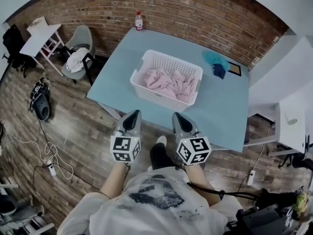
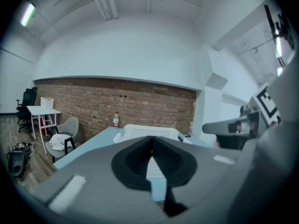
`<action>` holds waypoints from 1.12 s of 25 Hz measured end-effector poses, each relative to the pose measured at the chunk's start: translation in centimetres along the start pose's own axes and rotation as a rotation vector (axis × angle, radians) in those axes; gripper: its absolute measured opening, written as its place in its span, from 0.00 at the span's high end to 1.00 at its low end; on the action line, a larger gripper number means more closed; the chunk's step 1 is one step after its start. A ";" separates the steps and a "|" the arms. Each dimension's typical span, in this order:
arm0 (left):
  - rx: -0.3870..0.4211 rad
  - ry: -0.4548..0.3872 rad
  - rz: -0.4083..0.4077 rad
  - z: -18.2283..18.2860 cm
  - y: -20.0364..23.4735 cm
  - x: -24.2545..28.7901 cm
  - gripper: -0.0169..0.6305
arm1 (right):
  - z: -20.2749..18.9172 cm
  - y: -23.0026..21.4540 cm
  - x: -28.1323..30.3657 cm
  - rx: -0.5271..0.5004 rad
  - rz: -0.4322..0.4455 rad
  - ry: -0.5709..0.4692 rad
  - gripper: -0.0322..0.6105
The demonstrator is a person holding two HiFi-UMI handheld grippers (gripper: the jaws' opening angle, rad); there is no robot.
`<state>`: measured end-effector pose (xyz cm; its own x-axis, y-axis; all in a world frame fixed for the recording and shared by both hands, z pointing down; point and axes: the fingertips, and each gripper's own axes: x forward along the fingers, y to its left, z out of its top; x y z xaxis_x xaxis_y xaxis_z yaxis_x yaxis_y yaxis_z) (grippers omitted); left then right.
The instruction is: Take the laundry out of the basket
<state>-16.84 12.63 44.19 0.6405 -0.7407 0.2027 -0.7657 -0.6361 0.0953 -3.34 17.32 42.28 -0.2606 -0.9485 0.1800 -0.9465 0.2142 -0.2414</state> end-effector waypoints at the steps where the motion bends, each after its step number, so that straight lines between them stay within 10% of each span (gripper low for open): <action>1: 0.004 -0.002 -0.003 0.3 0.1 0.6 0.99 | 0.2 -0.5 0.5 0.003 -0.005 -0.005 0.95; 28: 0.162 0.062 -0.122 8.3 2.9 28.7 0.99 | 9.4 -21.5 16.6 0.064 -0.121 -0.046 0.95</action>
<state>-0.17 -12.26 42.16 0.7190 -0.6447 0.2598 -0.6603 -0.7502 -0.0346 14.48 -5.18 41.48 -0.1346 -0.9765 0.1682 -0.9559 0.0833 -0.2815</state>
